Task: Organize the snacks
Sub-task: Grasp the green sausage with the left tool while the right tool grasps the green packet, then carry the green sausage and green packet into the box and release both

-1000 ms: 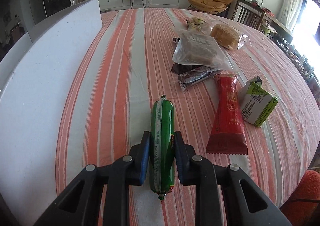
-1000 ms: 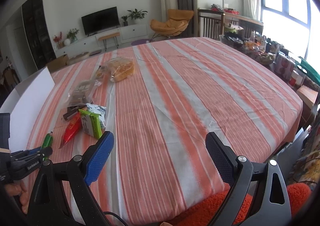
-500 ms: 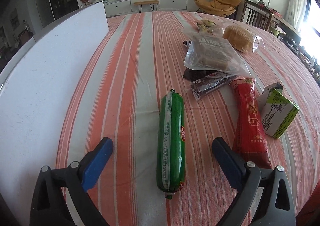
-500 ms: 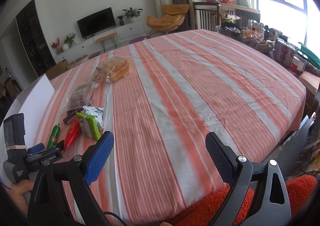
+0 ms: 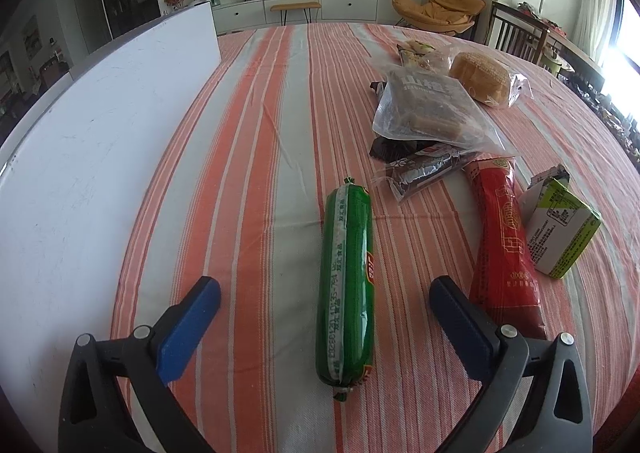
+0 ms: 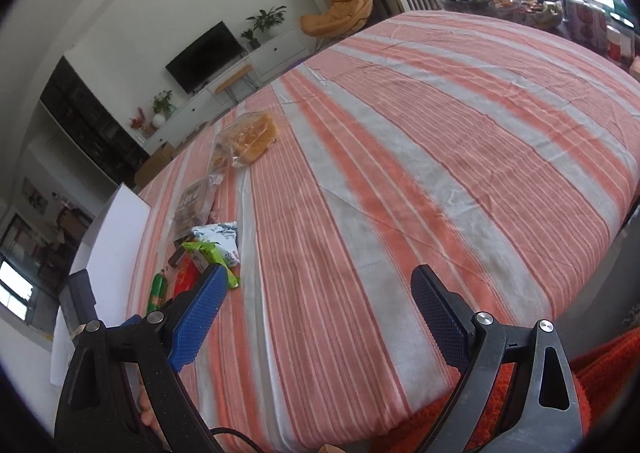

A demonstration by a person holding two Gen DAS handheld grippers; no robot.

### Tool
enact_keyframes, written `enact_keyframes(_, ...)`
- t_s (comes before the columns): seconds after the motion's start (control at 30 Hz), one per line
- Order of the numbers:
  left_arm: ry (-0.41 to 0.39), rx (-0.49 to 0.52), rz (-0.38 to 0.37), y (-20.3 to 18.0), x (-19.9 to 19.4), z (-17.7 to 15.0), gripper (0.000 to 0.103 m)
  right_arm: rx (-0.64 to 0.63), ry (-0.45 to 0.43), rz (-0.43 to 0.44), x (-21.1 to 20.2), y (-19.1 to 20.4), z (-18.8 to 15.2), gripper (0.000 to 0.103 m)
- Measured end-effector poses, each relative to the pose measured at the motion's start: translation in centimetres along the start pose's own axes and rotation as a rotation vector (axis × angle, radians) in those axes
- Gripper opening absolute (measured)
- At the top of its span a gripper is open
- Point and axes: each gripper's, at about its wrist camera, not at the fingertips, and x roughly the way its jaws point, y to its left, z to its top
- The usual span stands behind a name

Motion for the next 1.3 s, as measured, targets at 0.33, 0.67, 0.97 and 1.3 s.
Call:
enact_keyframes(0.33, 0.045, 0.059, -0.051, 0.8, -0.8, 0.1, 0.088, -0.439, 0.268, 0.109, 9.6, 9.6, 0.4, 0.094)
enact_keyframes(0.67, 0.066, 0.075, -0.126, 1.2, -2.2, -0.2, 0.022, -0.419, 0.334, 0.192, 9.6, 10.0, 0.6, 0.009)
enact_keyframes(0.97, 0.087, -0.012, -0.214, 3.1, -3.2, -1.4, 0.022, -0.173, 0.351, 0.049, 7.2, 1.6, 3.3, 0.062)
enact_keyframes(1.3, 0.104, -0.042, -0.254, 3.6, -4.3, -2.0, 0.022, -0.828, 0.534, -0.033, 11.3, 8.9, 1.3, 0.073)
